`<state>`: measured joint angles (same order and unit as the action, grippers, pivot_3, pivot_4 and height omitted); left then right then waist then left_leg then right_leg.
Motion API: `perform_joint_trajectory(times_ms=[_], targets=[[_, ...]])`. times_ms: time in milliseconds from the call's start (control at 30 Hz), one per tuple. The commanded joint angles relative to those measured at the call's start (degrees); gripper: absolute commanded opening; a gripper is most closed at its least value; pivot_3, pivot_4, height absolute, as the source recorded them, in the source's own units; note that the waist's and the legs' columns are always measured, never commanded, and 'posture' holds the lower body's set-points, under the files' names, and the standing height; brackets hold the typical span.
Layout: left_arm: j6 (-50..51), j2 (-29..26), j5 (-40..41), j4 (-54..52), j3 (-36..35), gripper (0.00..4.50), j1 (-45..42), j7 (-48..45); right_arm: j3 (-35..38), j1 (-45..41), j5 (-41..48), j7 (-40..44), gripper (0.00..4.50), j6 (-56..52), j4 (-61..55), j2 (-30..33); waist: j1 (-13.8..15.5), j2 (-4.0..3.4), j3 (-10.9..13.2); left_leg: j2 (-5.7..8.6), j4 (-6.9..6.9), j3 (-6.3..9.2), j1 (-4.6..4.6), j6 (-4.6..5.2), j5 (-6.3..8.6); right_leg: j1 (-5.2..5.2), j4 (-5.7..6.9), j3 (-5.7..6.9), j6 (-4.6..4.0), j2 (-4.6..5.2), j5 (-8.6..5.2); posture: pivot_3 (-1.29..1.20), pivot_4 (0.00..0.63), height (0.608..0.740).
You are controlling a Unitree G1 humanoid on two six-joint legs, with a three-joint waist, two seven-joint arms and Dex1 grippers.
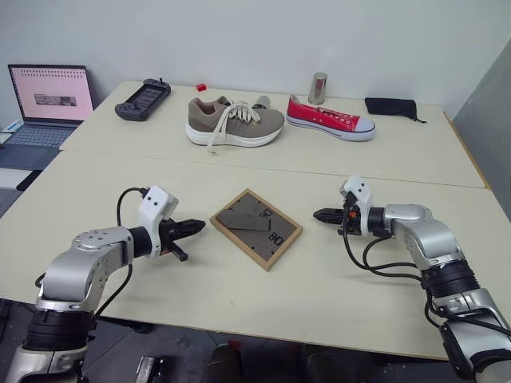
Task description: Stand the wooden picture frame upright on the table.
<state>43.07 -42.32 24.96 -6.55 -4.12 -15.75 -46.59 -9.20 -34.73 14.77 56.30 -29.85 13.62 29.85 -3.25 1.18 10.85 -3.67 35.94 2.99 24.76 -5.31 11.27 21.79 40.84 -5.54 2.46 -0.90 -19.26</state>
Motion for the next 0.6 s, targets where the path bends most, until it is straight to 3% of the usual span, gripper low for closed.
perform_joint_trajectory(times_ms=[33,267,600], targets=[[-2.3,1.0,-1.8,0.0,1.5,0.02,-0.8,0.8,-0.8,1.5,0.3,0.1,0.0,-0.3,-4.9,-0.9,0.0,0.0,0.0,0.0,0.0,0.0,0.0,0.0,0.0,0.01,-0.01,0.0,0.0,0.0,0.0,0.0,0.15,0.74],[-6.2,3.8,-7.1,8.5,9.2,0.02,-7.5,-1.0,-4.5,5.3,0.5,2.0,0.0,-3.6,-14.4,0.5,0.2,0.0,0.0,0.03,0.02,0.03,0.0,0.0,0.0,-0.03,0.01,0.01,0.0,0.0,0.0,0.0,0.15,0.74],[-13.1,9.9,-12.0,20.9,13.8,0.02,-18.5,-4.9,-4.5,7.4,4.3,4.1,0.0,-9.7,-22.4,2.6,1.2,0.0,0.0,0.07,0.07,0.06,0.0,0.0,0.0,-0.07,0.0,0.01,0.0,0.0,0.0,0.0,0.15,0.74]])
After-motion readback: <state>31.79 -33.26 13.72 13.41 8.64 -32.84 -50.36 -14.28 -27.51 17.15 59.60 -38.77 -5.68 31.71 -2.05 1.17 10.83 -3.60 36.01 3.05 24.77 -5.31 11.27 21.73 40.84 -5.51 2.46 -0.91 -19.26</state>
